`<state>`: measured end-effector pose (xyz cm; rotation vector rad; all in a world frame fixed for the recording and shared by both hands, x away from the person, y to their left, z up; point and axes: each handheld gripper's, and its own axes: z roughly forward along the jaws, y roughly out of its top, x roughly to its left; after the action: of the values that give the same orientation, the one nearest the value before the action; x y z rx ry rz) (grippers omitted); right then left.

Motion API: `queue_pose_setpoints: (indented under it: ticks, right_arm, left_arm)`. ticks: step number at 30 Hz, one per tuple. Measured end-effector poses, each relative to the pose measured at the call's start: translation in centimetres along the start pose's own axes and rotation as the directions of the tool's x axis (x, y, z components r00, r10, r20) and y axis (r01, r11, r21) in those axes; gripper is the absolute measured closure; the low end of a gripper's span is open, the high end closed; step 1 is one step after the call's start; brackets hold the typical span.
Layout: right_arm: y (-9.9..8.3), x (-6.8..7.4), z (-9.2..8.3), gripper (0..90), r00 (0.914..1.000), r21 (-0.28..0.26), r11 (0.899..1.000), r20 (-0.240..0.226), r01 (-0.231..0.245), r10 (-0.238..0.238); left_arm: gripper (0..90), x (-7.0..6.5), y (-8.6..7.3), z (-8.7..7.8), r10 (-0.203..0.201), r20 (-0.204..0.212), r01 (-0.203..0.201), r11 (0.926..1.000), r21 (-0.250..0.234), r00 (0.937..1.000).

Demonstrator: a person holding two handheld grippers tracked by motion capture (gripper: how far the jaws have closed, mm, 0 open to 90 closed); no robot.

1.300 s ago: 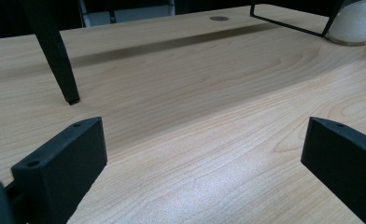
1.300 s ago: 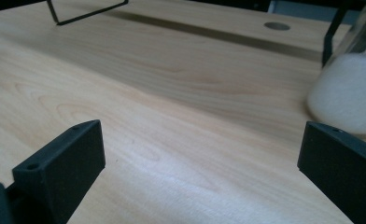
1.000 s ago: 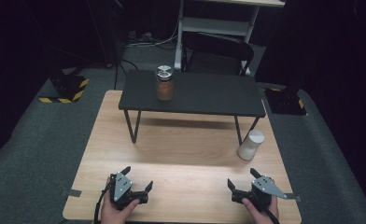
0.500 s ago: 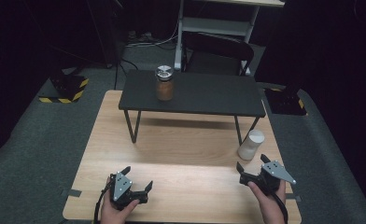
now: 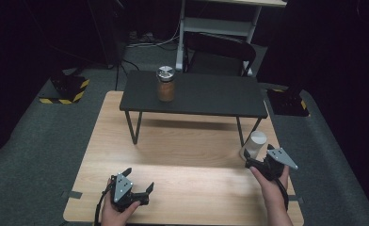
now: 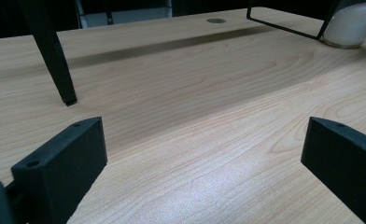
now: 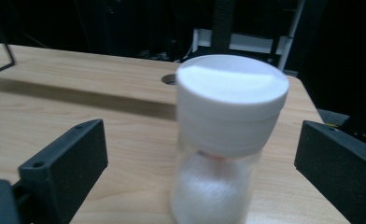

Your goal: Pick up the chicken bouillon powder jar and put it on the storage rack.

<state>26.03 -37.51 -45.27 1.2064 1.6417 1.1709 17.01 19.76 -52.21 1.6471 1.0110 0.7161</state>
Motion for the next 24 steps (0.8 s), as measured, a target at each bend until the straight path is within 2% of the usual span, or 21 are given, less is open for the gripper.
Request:
queue_pose_setpoints:
  ticks: [2, 5, 12, 14, 18, 24]
  right_arm:
    - [0.0, -0.1, 0.2, 5.1, 1.0, -0.004, 1.0, 0.001, -0.002, 0.002]
    - [-0.2, -0.3, 1.1, 12.8, 0.9998, -0.025, 1.0, 0.021, -0.006, 0.006]
    - [-0.9, -0.4, 2.3, 21.0, 0.9991, -0.044, 0.999, 0.038, -0.018, 0.02]
    - [-0.9, -0.4, 2.4, 22.3, 0.9991, -0.047, 0.999, 0.039, -0.018, 0.02]
    - [-1.1, -0.1, 2.8, 31.0, 0.9989, -0.061, 0.998, 0.046, -0.002, 0.004]
    - [-1.2, -0.2, 3.0, 33.4, 0.9989, -0.066, 0.998, 0.044, -0.012, 0.015]
  left_arm:
    - [0.6, 0.0, 0.0, 0.0, 0.0, 0.0, 0.0, 1.0, -0.001, 1.0]
    - [0.6, 0.0, -0.1, 0.0, 0.0, 0.003, 0.0, 1.0, -0.004, 1.0]
    - [0.5, 0.1, -0.1, -0.1, 0.0, 0.004, 0.0, 1.0, -0.006, 1.0]
    - [0.6, 0.1, -0.1, -0.1, -0.001, 0.004, 0.001, 1.0, -0.005, 1.0]
    - [0.6, 0.1, -0.1, 0.0, -0.003, 0.007, 0.003, 1.0, -0.004, 1.0]
    - [0.6, 0.1, -0.1, 0.0, -0.002, 0.007, 0.002, 1.0, -0.004, 1.0]
